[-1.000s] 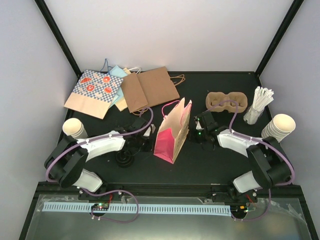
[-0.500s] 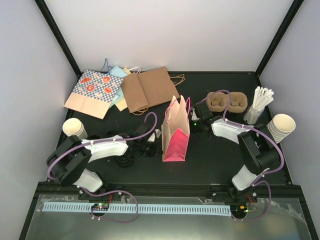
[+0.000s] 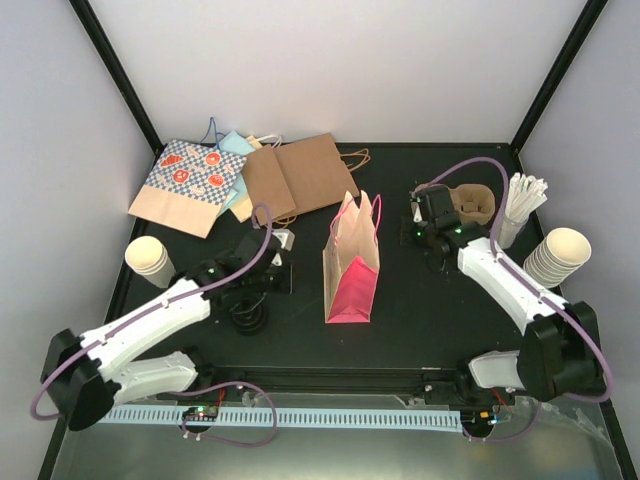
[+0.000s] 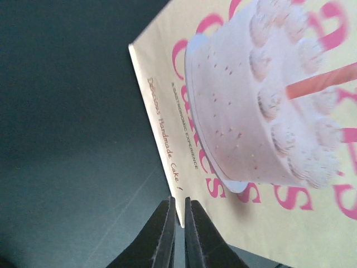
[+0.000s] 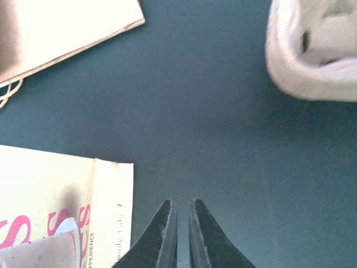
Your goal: Pack the takeout coffee
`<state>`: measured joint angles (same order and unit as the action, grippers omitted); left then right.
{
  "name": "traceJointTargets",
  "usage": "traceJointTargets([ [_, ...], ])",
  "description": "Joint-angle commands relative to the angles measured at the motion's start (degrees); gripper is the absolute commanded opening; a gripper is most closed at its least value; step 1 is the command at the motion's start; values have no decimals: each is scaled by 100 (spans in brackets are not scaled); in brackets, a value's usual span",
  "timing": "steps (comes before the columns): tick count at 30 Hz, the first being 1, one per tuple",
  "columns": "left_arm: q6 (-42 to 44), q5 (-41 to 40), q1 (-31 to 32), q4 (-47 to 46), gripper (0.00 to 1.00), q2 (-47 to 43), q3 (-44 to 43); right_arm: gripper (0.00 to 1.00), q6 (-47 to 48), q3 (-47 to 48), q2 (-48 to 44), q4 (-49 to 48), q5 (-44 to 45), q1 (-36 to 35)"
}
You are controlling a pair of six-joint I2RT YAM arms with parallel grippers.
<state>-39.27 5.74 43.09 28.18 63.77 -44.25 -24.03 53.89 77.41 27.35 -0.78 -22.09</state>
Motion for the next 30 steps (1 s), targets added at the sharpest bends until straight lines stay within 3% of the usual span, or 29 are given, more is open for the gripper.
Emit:
traceJointTargets([
  [1,474,-556,-72,779,10,-582,-353,15,359,320,-237,593,597,226],
  [8,1188,-467,-73,978,23,-1275,-538,43,486,725,-310,799,588,667],
  [18,1806,-617,-73,983,28,-1885,-612,44,978,1888,816,1227,750,697],
  [30,2133,-592,-72,1101,32,-1895,-784,42,987,2894,2305,1547,1207,701],
])
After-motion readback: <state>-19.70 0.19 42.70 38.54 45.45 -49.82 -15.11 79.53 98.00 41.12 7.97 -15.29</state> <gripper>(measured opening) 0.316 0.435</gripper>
